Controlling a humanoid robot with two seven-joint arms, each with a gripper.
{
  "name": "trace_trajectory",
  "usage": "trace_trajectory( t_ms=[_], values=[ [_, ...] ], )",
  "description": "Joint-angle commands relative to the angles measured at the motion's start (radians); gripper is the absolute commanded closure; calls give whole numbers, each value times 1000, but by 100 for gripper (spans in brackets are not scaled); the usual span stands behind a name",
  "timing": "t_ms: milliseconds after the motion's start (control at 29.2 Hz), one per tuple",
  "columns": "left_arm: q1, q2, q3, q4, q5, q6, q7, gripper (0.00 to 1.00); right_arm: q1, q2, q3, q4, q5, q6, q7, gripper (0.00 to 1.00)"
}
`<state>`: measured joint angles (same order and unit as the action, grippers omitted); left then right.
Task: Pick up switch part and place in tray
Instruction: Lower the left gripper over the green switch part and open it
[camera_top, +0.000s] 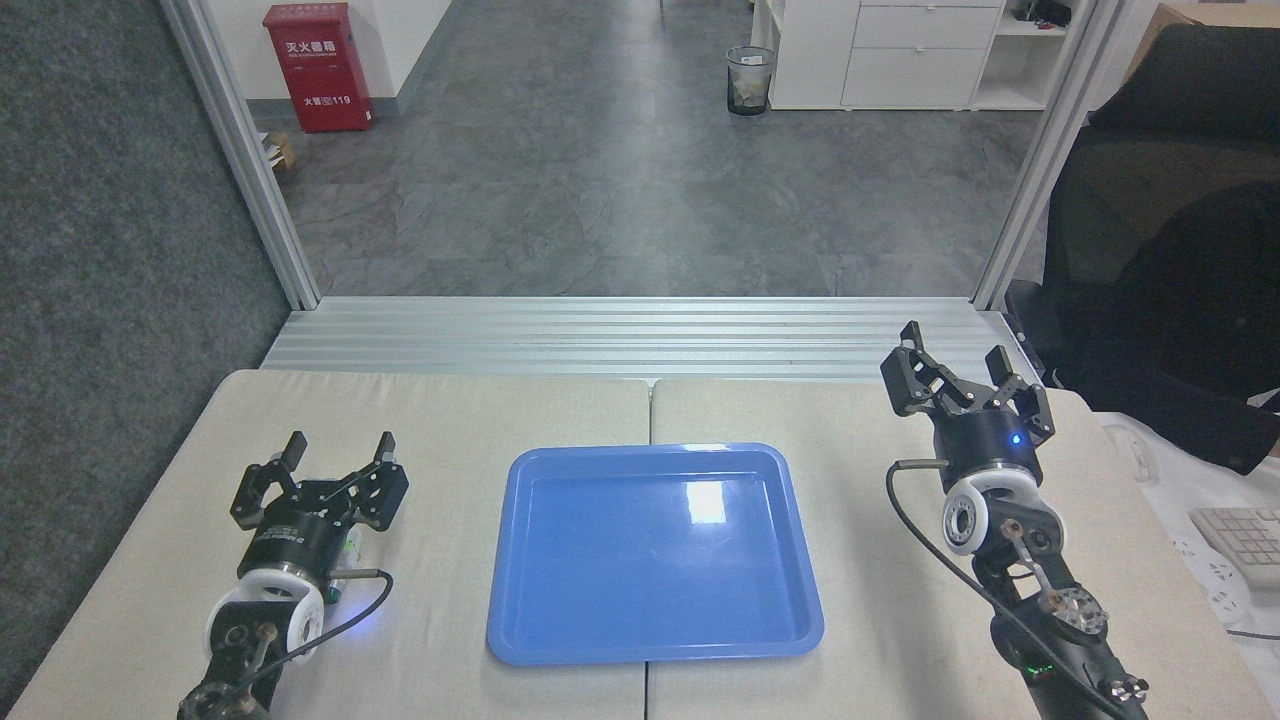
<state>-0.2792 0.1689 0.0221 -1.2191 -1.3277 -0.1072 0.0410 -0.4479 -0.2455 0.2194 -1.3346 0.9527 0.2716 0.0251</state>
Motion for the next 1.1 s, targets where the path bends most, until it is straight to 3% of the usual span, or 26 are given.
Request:
trace_trajectory(
  t_ms=[0,240,788,822,856,925,993,1062],
  values=[
    [156,-35,12,-53,-122,11,49,0,0,0,0,0,0,0,-1,0],
    [184,-29,15,91,-123,14,105,0,0,0,0,0,0,0,-1,0],
    [152,-22,12,225,-113,70,119,3,0,0,0,0,0,0,-1,0],
    [152,-22,12,227,-113,70,117,9,0,0,0,0,0,0,-1,0],
    [152,-22,12,225,-111,69,112,25,0,0,0,0,0,0,-1,0],
    [153,-22,12,225,-113,66,106,70,0,0,0,0,0,0,-1,0],
    [155,-22,12,224,-111,63,103,92,0,0,0,0,1,0,-1,0],
    [153,-22,13,217,-107,66,102,100,0,0,0,0,0,0,-1,0]
  ],
)
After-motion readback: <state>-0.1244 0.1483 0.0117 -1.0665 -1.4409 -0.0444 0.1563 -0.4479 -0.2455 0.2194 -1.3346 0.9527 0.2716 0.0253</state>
